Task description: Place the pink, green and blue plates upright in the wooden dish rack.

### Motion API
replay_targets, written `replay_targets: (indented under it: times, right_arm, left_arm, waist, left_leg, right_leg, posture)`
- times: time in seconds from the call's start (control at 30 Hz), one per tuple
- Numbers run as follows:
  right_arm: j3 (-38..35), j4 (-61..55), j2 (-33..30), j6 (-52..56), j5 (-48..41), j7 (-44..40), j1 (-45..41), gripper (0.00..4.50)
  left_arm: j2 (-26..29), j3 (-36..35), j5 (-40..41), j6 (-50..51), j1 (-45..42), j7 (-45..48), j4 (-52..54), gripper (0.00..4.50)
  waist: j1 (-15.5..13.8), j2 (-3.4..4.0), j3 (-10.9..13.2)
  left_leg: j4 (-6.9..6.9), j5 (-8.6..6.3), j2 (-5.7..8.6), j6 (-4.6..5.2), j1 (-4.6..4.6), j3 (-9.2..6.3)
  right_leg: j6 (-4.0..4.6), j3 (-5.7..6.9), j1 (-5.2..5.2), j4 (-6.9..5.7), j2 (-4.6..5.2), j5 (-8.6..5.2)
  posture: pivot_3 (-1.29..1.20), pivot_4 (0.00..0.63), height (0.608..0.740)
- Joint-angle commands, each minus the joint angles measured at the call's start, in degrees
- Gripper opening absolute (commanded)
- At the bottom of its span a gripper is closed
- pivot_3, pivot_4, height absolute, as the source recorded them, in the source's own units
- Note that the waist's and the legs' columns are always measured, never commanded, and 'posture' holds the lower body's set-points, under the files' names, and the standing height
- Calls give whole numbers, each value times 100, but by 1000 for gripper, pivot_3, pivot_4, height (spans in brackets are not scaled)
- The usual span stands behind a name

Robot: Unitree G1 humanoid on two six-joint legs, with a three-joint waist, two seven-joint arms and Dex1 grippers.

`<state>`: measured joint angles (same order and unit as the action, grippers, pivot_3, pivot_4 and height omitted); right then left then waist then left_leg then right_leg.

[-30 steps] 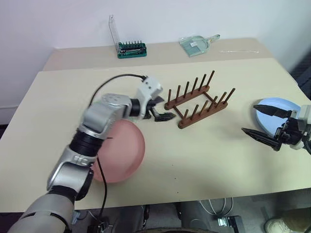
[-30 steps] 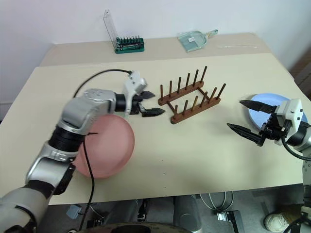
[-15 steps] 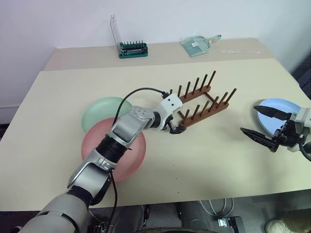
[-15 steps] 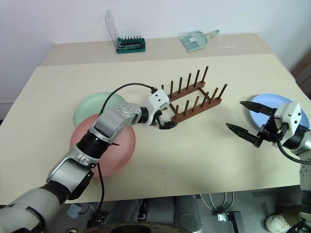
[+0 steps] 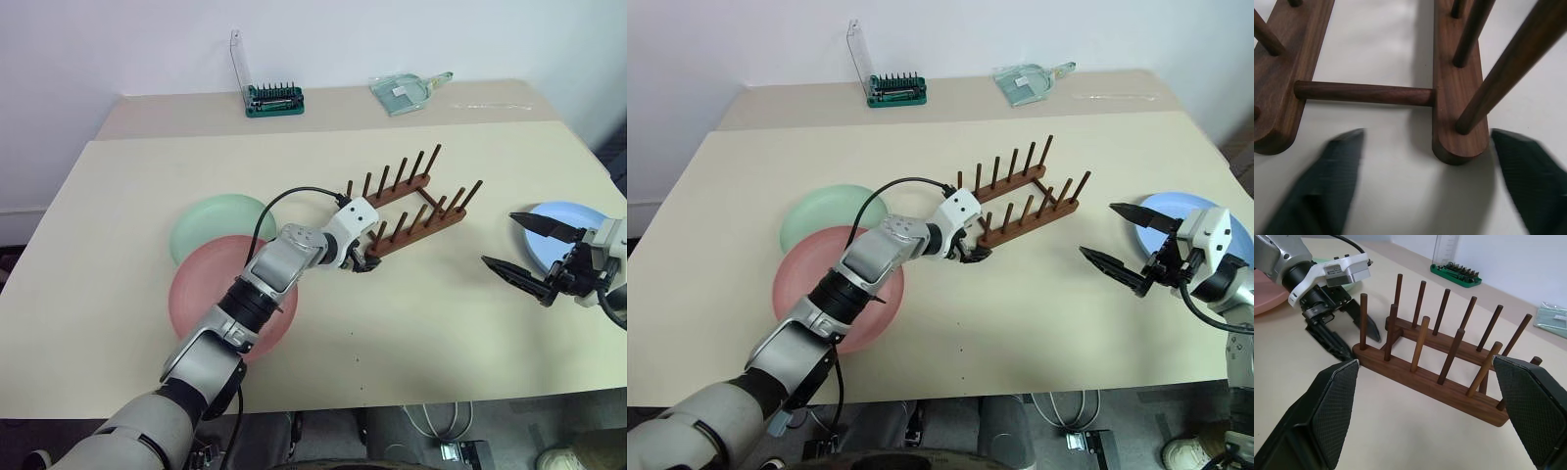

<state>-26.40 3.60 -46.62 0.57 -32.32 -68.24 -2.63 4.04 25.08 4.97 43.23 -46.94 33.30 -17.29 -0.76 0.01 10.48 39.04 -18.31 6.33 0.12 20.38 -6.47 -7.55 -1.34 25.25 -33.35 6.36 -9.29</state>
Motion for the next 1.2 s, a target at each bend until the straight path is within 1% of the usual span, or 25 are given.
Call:
replay_targets:
  times: [0.03,0.1,0.27,0.4,0.43,0.5,0.57,0.63,0.67,0.7,0.73,0.77,0.8,0.87,0.97,1.03,1.13,1.2]
  right_arm:
    - [-186,-229,-42,-98,-72,42,-5,4500]
    - [-195,-248,-46,-96,-79,46,14,4500]
    - [-198,-232,-45,-107,-74,67,13,4500]
    - [-211,-236,-44,-108,-88,74,25,4500]
    - [-227,-245,-47,-87,-115,69,29,4500]
    - [-266,-243,-59,-24,-192,58,13,4500]
    - [-297,-253,-76,0,-243,39,1,4500]
    - [-345,-291,-87,79,-340,22,-27,4500]
    - [-366,-313,-90,101,-372,22,-28,4500]
    - [-380,-334,-103,120,-391,26,-29,4500]
    - [-396,-354,-106,140,-418,35,-38,4500]
    - [-421,-380,-100,167,-458,45,-45,4500]
    - [-445,-407,-99,198,-493,52,-45,4500]
    - [-484,-451,-100,228,-514,55,-12,4500]
    - [-513,-489,-83,288,-538,52,54,4500]
    - [-515,-513,-60,293,-521,44,85,4500]
    - [-489,-539,-36,291,-501,56,97,4500]
    - [-470,-540,-34,289,-486,53,105,4500]
  left_arm:
    - [-75,-75,-84,-60,-9,-27,-69,1686]
    - [-100,-109,-98,-72,19,-35,-42,748]
    - [-25,-52,-87,-3,70,166,101,733]
    - [177,82,-295,-634,27,339,170,733]
    - [242,88,-276,-832,22,494,223,733]
    - [323,-35,5,-905,-6,972,307,733]
    - [532,-8,179,-1025,-26,1601,340,733]
    - [794,161,92,-1635,48,2076,433,733]
    - [814,120,165,-1783,93,2232,480,733]
    - [802,23,259,-1624,87,2293,475,733]
    - [838,0,251,-1806,111,2390,485,733]
    - [919,43,230,-2000,149,2575,522,733]
    - [1040,143,189,-1927,158,2778,559,733]
    - [1096,245,-60,-2116,169,2736,473,733]
    - [946,217,-16,-1928,140,2719,359,733]
    - [937,324,-204,-2254,146,2675,285,733]
    - [799,337,-410,-2132,58,2397,99,733]
    - [690,266,-377,-2039,60,2371,48,733]
  waist:
    - [-1,0,0]
    - [-1,0,-1]
    - [3,3,-2]
    - [3,2,-2]
    - [3,2,-2]
    - [3,2,-2]
    - [2,2,-2]
    - [3,3,-2]
    - [4,3,-2]
    - [4,3,-2]
    - [3,3,-2]
    - [-4,3,-2]
    - [-5,3,-2]
    - [1,3,-2]
    - [0,3,-2]
    - [0,3,-2]
    - [-2,3,-2]
    - [-1,3,-2]
  left_leg:
    - [0,0,0,0,0,0]
    - [0,0,0,0,-1,0]
    - [0,-1,0,2,-2,0]
    - [0,-1,0,1,-2,0]
    - [0,0,0,0,-2,0]
    - [0,1,0,-1,-1,0]
    - [0,1,0,-1,0,0]
    - [1,0,0,-1,0,1]
    - [0,0,0,-1,1,1]
    - [0,0,0,-1,0,1]
    - [0,0,0,-1,0,1]
    - [1,-1,0,1,0,1]
    - [2,-2,0,3,1,1]
    - [2,-2,0,4,1,0]
    - [3,-5,0,10,1,1]
    - [3,-6,0,12,1,0]
    - [3,-6,0,12,1,1]
    - [4,-6,0,12,1,1]
  right_leg:
    - [0,0,0,0,0,0]
    - [0,0,-1,0,0,0]
    - [0,0,-2,0,0,0]
    - [0,0,-2,0,0,0]
    - [0,0,-2,0,0,0]
    - [0,0,-1,0,0,0]
    - [0,0,0,0,0,0]
    - [0,0,0,0,0,0]
    - [0,0,1,1,0,0]
    - [0,0,1,1,0,0]
    - [0,0,1,1,0,0]
    - [1,0,0,2,0,0]
    - [1,0,-1,2,1,1]
    - [1,0,-1,2,0,1]
    - [1,0,-1,1,0,1]
    - [1,0,-1,1,0,1]
    - [0,0,-1,2,1,1]
    - [0,0,-1,2,0,1]
  posture:
    - [0,150,740]
    - [0,150,740]
    - [0,150,740]
    - [0,150,740]
    - [0,150,740]
    - [0,150,740]
    - [0,150,740]
    - [0,150,740]
    - [0,150,740]
    - [0,150,740]
    - [0,150,740]
    - [0,150,740]
    - [0,150,740]
    - [0,150,740]
    - [0,150,740]
    - [0,150,740]
    - [0,150,740]
    - [0,150,740]
